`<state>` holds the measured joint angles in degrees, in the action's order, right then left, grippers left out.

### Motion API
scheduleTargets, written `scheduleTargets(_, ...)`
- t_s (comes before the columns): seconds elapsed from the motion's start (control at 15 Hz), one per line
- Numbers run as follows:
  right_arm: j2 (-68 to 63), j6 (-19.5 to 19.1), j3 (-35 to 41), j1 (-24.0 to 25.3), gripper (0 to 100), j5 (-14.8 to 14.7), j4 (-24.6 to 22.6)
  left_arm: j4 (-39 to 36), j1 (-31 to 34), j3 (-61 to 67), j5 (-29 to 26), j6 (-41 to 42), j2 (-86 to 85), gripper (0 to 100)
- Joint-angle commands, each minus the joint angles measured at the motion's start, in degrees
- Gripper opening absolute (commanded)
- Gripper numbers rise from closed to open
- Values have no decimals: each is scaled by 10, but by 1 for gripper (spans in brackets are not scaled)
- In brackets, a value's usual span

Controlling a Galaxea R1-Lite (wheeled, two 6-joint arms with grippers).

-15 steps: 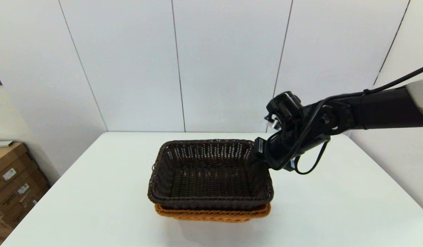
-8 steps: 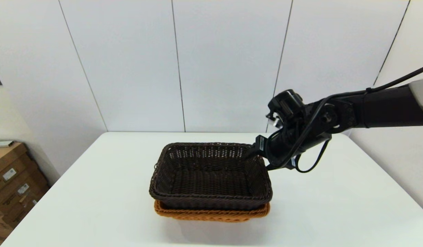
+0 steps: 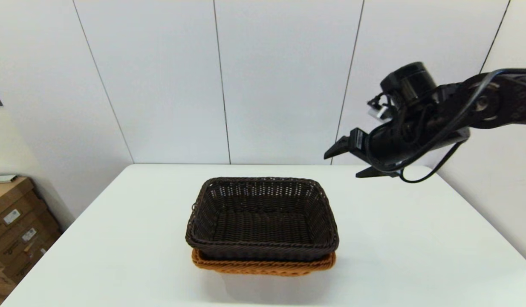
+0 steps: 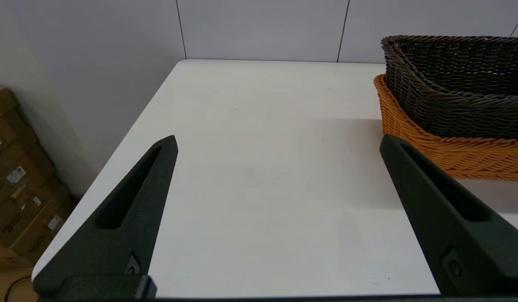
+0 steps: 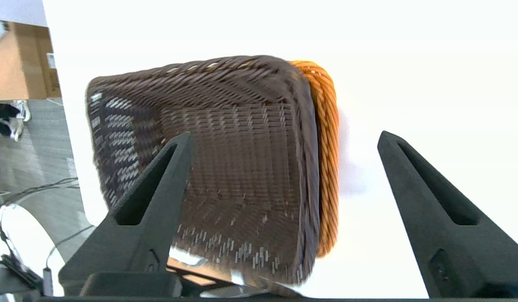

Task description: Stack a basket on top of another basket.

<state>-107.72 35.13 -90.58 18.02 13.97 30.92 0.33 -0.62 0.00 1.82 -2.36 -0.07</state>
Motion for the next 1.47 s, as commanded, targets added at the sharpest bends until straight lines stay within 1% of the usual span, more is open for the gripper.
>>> scheduleTargets(0.07,181,-60,62,3,100,-58,55,0,0,0,0,0,0,100)
scheduleTargets(0.13,244,-78,112,11,100,-90,54,0,0,0,0,0,0,100)
scheduleTargets(0.2,285,-86,144,14,100,-112,54,-1,0,0,0,0,0,100)
scheduleTargets(0.33,378,-88,200,14,100,-143,55,0,0,0,0,0,0,100)
scheduleTargets(0.47,470,-87,272,5,100,-165,54,-1,0,0,0,0,0,100)
scheduleTargets(0.6,559,-99,342,-44,100,-162,52,0,0,0,0,0,0,100)
scheduleTargets(0.8,688,-103,423,-93,100,-156,49,0,0,0,0,0,0,100)
scheduleTargets(0.93,769,-103,462,-131,100,-140,49,0,0,0,0,0,0,100)
scheduleTargets(1.13,849,-103,501,-165,100,-112,49,0,0,0,0,0,0,100)
scheduleTargets(1.27,901,-105,526,-172,100,-105,51,0,0,0,0,0,0,100)
scheduleTargets(1.4,952,-144,549,-171,100,-105,53,0,0,0,0,0,0,100)
scheduleTargets(1.47,970,-154,555,-172,100,-105,56,0,0,0,0,0,0,100)
